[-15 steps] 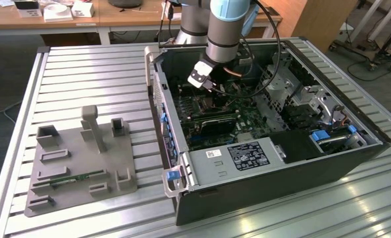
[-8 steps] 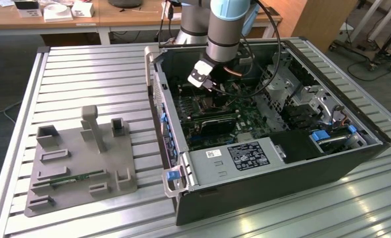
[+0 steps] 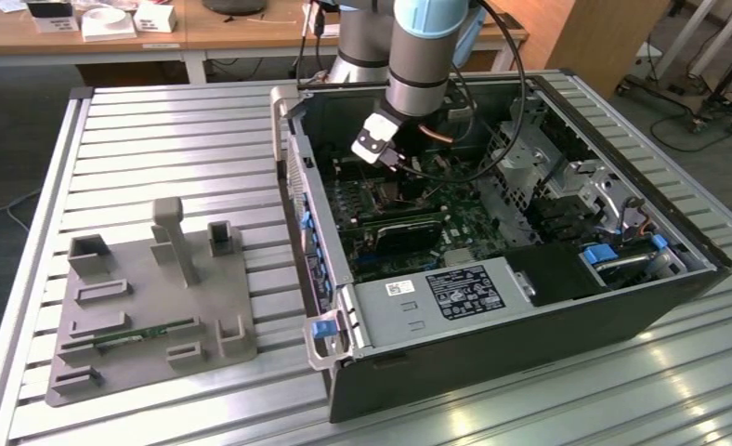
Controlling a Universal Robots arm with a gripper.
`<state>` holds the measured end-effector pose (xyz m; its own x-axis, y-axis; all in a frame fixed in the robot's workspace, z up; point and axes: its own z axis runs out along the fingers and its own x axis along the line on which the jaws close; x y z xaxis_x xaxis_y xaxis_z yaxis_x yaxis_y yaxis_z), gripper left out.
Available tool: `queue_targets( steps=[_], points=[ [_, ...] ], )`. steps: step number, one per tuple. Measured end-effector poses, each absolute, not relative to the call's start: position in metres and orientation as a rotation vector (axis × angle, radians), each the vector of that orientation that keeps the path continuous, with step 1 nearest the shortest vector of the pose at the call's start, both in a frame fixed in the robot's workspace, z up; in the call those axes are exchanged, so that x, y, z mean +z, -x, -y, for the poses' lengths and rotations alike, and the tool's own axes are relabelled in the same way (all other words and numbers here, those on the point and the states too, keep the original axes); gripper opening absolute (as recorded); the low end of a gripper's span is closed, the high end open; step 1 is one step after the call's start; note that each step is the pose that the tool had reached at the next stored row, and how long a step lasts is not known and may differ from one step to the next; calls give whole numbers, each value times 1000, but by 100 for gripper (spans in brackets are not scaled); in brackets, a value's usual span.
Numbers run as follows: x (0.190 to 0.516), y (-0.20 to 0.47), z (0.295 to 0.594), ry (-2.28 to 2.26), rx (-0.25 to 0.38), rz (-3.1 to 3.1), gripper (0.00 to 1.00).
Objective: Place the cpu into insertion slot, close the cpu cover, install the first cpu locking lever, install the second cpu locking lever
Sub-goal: 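Place the cpu into insertion slot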
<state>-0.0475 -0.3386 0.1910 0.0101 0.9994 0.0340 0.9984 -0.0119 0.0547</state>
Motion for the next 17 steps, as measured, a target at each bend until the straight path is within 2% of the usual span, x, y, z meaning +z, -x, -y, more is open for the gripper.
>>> queue_targets(
  steps=[8,9,17],
  points=[
    [191,47,339,-2222,98,-2198,62],
    [191,47,339,-2222,98,-2197,68],
    [193,47,339,-2222,98,-2197,68]
  ],
)
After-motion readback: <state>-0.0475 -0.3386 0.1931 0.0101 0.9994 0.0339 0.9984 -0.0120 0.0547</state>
